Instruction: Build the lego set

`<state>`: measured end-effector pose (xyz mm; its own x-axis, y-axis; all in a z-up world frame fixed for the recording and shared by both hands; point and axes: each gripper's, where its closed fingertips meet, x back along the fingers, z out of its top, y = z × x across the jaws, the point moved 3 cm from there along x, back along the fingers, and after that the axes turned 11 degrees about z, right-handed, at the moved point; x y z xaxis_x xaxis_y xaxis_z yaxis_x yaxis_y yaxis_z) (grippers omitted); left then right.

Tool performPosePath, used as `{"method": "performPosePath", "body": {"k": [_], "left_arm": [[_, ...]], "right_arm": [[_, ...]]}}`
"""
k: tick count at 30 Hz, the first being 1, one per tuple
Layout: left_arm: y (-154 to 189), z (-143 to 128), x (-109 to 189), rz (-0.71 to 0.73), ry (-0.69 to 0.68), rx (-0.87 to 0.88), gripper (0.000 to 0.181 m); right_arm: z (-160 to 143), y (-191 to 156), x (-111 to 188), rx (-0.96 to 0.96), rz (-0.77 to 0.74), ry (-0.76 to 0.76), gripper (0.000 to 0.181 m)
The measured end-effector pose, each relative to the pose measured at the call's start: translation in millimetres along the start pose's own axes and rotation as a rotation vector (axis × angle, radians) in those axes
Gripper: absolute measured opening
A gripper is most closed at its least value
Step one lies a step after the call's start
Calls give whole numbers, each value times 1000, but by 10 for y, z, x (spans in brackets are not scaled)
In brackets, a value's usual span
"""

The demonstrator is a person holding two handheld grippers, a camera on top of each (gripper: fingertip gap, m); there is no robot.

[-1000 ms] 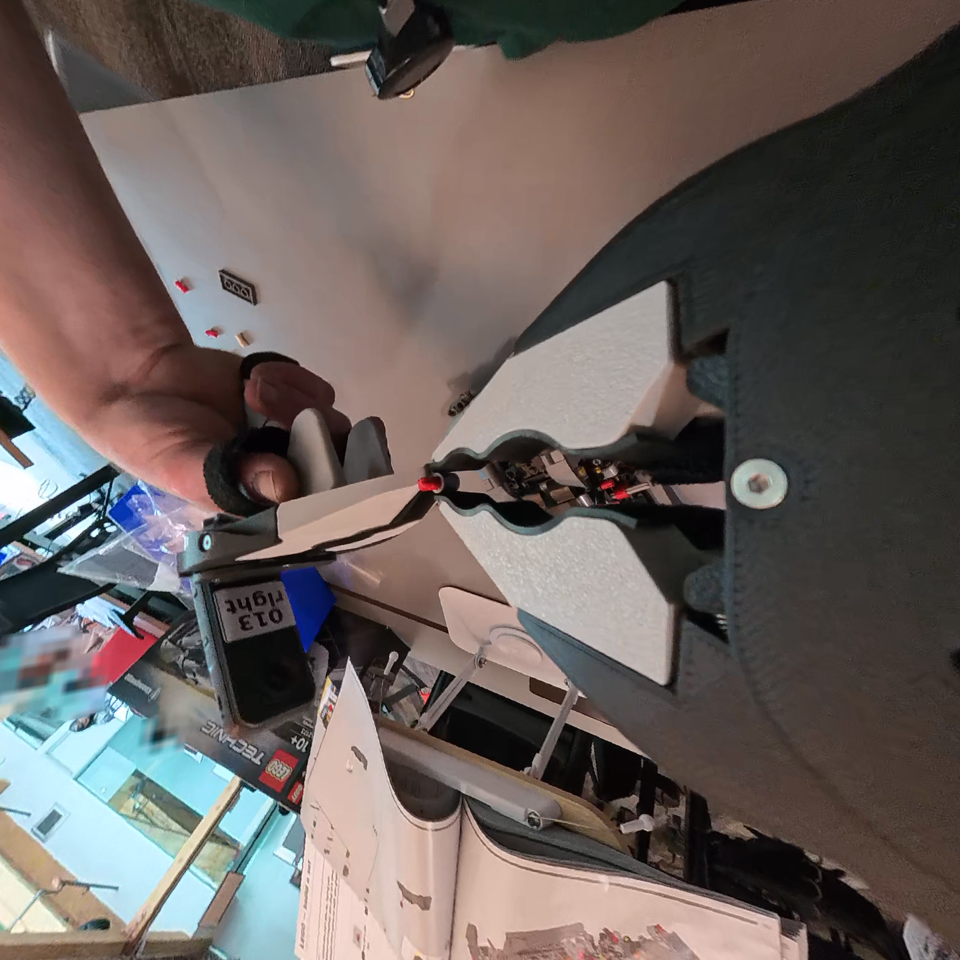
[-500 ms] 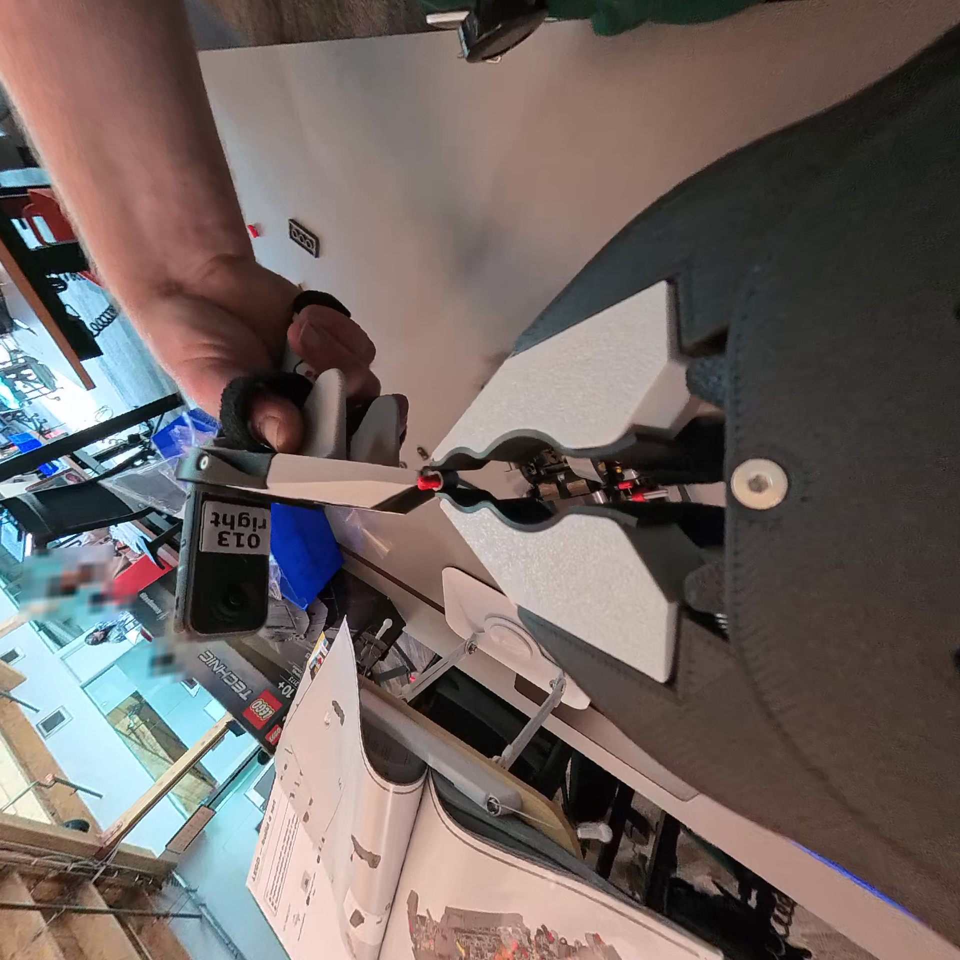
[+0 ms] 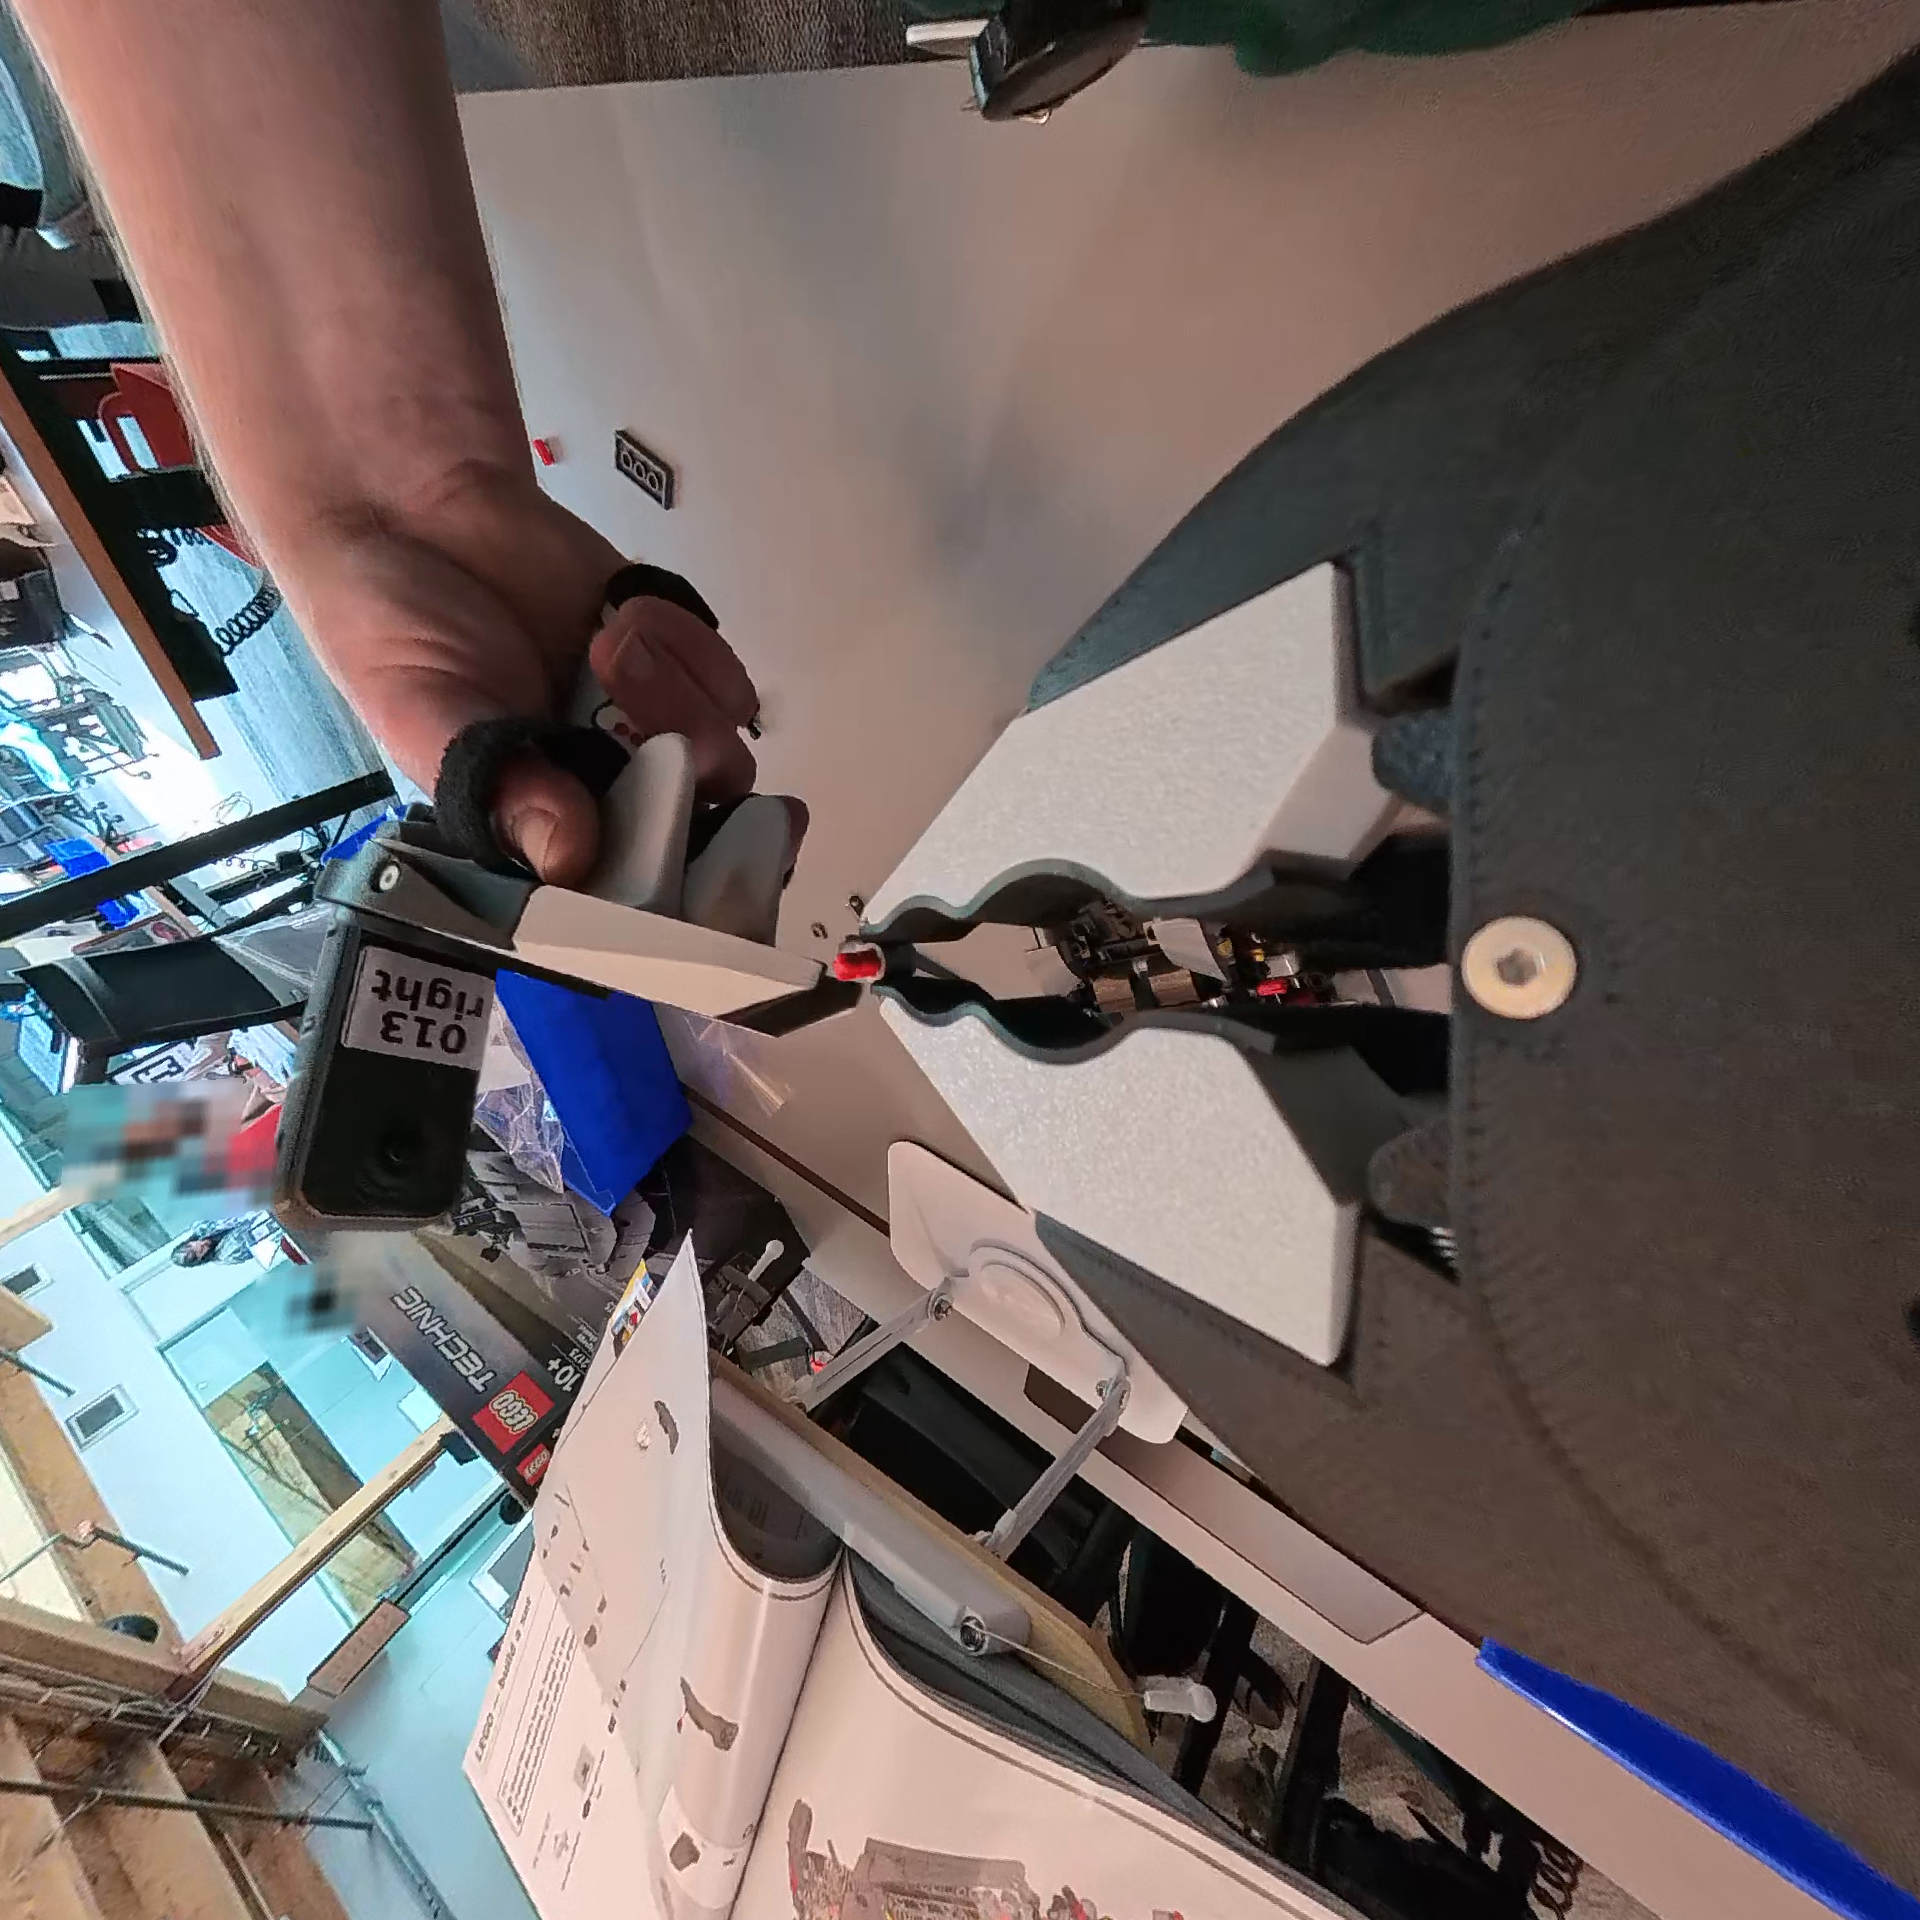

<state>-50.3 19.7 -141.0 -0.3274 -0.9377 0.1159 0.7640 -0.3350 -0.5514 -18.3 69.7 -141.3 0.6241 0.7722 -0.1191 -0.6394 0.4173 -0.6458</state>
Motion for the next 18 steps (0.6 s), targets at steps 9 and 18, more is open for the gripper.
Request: {"method": "performPosePath", "body": {"k": [9,18], "left_arm": [[27,0,-60,-24,-7,16,3],[53,17,-31,-36,-7,19,3]], "right_arm": [[13,-29,90,41,-44,29,8],[36,-104,112,96,-93,25,8]]}}
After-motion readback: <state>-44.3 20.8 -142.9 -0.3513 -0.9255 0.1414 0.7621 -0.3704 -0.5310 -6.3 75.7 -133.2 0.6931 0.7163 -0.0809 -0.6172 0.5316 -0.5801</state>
